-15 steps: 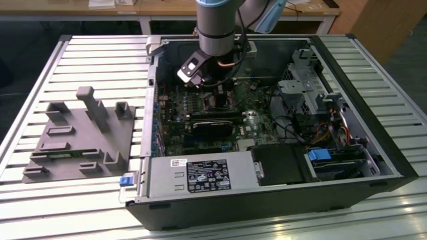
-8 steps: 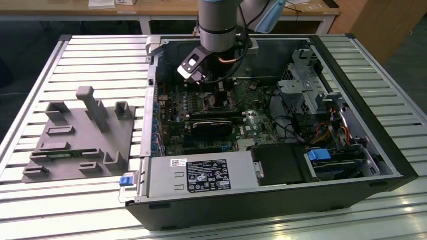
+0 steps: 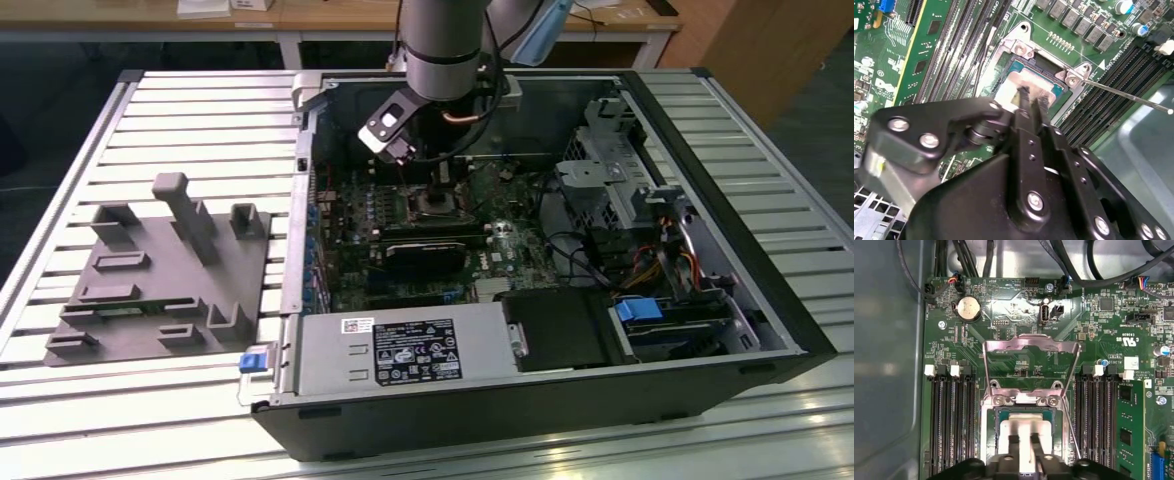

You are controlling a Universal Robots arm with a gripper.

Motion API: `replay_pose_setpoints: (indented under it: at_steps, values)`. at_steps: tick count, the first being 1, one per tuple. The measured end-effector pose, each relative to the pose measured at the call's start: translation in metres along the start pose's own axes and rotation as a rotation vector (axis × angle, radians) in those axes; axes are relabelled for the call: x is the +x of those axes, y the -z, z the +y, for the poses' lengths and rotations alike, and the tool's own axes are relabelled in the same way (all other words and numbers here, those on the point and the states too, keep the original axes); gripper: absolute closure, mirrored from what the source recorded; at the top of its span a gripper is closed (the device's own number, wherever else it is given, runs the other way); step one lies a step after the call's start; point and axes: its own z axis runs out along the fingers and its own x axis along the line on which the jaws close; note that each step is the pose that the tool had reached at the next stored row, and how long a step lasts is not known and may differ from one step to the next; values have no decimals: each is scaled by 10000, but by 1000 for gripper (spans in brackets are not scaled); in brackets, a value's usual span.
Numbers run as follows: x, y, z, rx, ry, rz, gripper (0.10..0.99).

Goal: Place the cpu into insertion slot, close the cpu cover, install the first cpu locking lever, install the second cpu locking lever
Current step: 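Place the cpu into insertion slot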

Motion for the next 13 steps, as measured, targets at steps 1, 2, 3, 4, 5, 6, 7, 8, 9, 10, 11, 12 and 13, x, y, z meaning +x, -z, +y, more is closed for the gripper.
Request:
replay_pose_setpoints:
  at_steps: [1, 2, 3, 4, 5, 6, 7, 8, 9, 10, 11, 12, 13]
  values:
    - [0, 0, 2, 14, 1, 0, 906]
    - [0, 0, 4, 24, 1, 0, 906]
    - [1, 1, 4, 32, -1, 1, 969]
    - [1, 3, 5, 42, 0, -1, 969]
    - [1, 6, 5, 44, 0, -1, 969]
    - [0, 10, 5, 45, -1, 0, 969]
    - [0, 14, 6, 46, 0, 1, 969]
    - [0, 20, 6, 49, 0, 1, 969]
    - [0, 26, 6, 51, 0, 0, 969]
    - [0, 31, 6, 52, 0, -1, 969]
    - [1, 36, 6, 53, 0, 0, 969]
    - [1, 41, 7, 53, 1, 1, 969]
    - [0, 47, 7, 54, 0, 0, 969]
